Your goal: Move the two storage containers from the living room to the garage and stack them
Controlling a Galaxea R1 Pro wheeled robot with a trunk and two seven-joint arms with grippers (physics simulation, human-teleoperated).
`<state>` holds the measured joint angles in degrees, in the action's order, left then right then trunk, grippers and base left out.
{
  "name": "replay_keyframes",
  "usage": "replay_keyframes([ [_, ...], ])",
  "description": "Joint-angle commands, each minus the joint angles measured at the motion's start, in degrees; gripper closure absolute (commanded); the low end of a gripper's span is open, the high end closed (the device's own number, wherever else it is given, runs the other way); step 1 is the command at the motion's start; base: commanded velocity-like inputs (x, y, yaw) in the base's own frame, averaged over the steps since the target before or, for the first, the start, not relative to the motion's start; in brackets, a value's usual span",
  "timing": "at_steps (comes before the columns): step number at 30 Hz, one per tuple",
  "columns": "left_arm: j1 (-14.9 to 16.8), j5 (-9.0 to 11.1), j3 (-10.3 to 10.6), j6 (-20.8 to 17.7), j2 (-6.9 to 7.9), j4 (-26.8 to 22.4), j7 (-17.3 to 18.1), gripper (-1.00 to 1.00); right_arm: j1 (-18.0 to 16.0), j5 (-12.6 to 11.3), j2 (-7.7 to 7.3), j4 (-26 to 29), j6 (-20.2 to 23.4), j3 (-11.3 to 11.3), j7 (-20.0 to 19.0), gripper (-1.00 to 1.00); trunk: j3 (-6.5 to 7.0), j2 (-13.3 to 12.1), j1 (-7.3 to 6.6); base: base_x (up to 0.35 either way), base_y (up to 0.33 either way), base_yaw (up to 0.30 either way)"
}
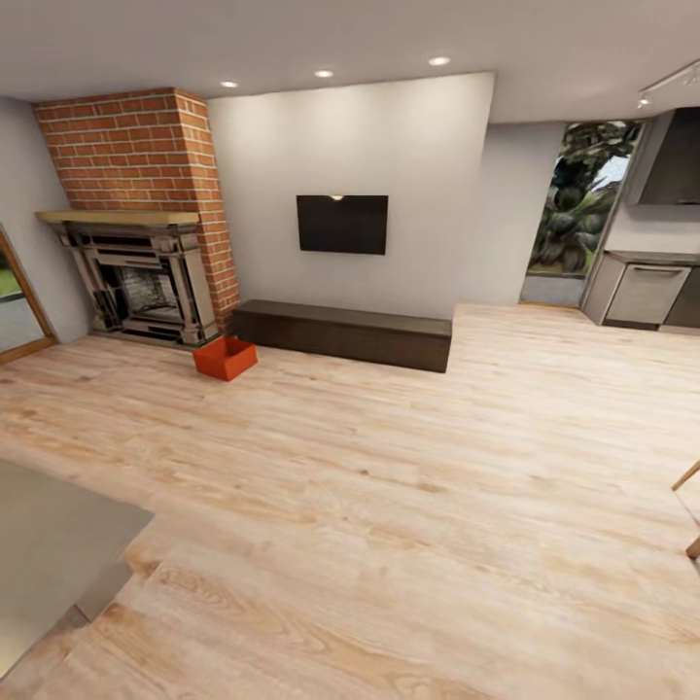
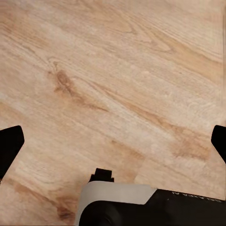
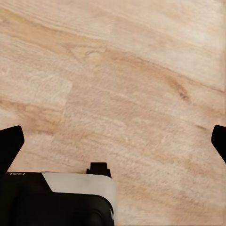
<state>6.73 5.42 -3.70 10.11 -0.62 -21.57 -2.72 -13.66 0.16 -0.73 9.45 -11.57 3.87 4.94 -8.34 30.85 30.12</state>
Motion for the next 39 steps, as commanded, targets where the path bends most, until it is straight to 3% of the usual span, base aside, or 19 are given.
replay_keyframes([
  [1,0.04,0.49,0.39,0.54,-0.06,0.35,0.07,-1.0,-0.05,-0.03,-0.03,-0.04,-0.12,0.38,0.33,-1.0,-0.1,0.08,0.05,0.326,0.0,0.0],
  [5,0.05,0.14,2.0,1.42,0.03,1.25,0.08,-1.0,-0.05,-0.06,-0.06,-0.04,-0.33,0.29,0.73,-1.0,-0.1,0.08,0.05,0.326,0.0,0.0],
  [9,0.04,-2.34,3.08,3.76,0.08,1.68,0.15,-1.0,-0.05,-0.12,-0.06,-0.04,-0.76,-0.1,0.99,-1.0,-0.1,0.08,0.05,0.326,0.0,0.0],
  [13,0.04,-4.34,3.32,4.66,0.05,3.35,0.17,-1.0,-0.05,-0.15,-0.06,-0.04,-0.81,-4.15,1.03,-1.0,-0.1,0.08,0.05,0.326,0.0,0.0],
  [19,0.04,-4.68,3.35,4.81,0.01,3.78,0.17,-1.0,-0.05,-0.16,-0.06,-0.04,-0.82,-5.98,1.04,-1.0,-0.1,0.08,0.05,0.326,0.0,0.0],
  [39,0.05,-4.38,2.82,5.89,0.36,3.82,0.0,-1.0,-0.05,0.62,-0.06,-0.04,-0.91,-5.6,1.01,-1.0,-0.1,0.08,0.05,0.327,0.0,0.0],
])
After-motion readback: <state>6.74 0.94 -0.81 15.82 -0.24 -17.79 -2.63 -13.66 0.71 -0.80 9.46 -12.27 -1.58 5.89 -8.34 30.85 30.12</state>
